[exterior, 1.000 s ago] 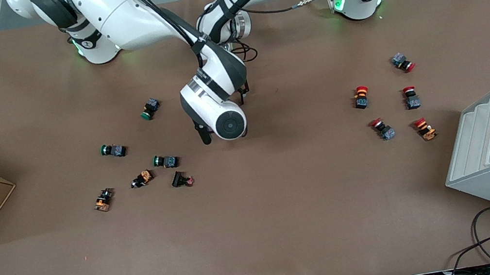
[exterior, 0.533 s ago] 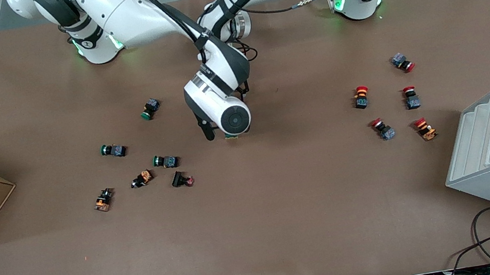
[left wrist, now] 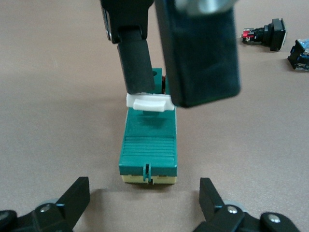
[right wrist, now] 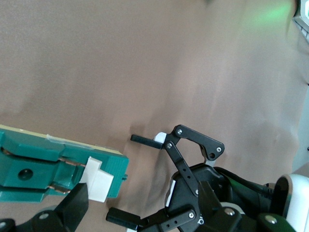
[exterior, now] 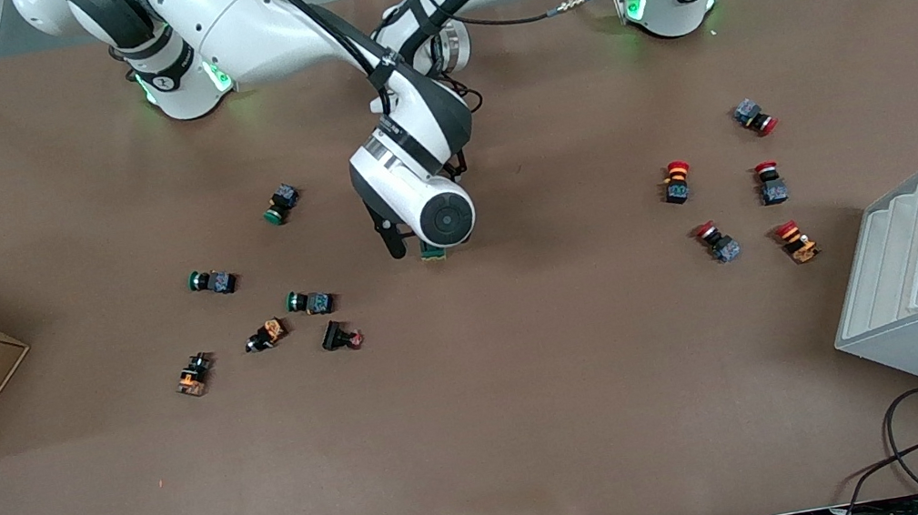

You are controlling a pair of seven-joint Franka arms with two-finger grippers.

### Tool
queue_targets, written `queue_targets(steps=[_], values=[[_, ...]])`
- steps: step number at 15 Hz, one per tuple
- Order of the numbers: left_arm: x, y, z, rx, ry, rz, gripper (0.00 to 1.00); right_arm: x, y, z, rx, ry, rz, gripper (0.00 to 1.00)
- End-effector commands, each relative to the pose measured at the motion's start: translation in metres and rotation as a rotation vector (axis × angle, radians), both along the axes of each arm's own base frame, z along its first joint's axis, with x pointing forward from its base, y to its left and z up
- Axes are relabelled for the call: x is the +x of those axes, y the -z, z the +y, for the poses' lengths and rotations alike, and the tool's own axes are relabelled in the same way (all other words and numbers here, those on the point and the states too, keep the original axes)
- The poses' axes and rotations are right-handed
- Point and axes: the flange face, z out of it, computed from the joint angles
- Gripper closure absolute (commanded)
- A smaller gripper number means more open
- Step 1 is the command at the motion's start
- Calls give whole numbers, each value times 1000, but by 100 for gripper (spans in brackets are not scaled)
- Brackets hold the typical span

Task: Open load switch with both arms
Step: 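Push the white lever down with the right gripper while the left gripper holds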

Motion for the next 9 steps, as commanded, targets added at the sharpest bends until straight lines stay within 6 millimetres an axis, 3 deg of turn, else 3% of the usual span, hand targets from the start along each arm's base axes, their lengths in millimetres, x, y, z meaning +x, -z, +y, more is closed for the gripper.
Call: queue_targets(steps=[1, 9], values=[[-7, 18, 2, 24, 17, 37, 0, -4, 5, -4, -20, -12, 0, 0], [-6, 16, 2, 24, 18, 34, 0, -7, 11, -1, -21, -18, -6, 0]])
